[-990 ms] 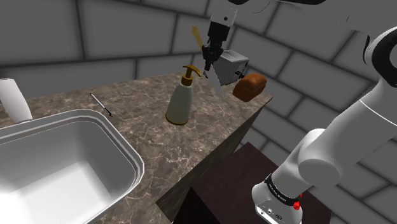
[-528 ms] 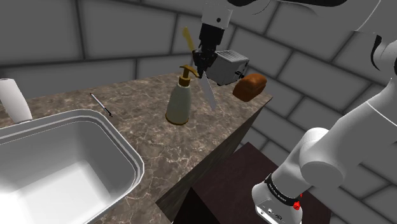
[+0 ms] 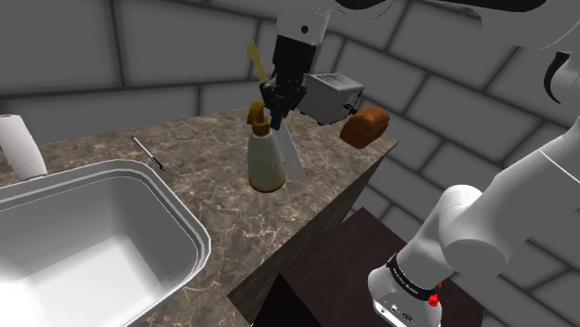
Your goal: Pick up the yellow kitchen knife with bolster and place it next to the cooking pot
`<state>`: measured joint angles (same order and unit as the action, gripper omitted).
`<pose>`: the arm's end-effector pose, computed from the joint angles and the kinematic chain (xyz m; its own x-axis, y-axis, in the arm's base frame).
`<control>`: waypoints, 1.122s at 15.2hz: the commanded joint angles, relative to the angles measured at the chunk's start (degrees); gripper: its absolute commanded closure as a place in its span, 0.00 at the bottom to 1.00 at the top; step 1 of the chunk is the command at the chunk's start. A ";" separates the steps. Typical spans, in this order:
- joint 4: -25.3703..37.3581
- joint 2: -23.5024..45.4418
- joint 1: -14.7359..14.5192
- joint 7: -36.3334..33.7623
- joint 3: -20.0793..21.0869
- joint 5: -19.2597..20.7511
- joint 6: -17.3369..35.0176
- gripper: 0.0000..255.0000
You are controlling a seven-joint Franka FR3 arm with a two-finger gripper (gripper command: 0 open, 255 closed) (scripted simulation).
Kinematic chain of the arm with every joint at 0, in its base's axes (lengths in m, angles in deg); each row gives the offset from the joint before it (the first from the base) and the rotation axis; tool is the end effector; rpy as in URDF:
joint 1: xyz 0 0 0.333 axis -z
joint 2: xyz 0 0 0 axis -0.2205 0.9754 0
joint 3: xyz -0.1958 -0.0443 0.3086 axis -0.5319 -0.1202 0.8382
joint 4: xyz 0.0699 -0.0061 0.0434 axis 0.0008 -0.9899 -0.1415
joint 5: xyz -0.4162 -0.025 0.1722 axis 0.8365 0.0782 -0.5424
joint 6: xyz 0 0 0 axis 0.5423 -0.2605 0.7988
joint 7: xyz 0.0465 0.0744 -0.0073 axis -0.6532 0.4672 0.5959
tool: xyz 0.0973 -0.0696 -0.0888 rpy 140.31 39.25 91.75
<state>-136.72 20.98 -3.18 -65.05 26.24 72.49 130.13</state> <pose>0.4630 0.2696 0.5589 0.9882 0.1163 -0.0995 0.1076 -0.9902 -0.0889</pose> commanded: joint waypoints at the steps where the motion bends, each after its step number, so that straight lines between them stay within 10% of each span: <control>1: 0.69 0.36 -1.10 -2.74 1.62 -0.44 0.05 1.00; 17: -6.84 1.98 -3.57 -7.19 5.44 -1.43 9.94 1.00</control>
<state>-142.96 22.92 -6.74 -72.31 31.65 71.10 139.40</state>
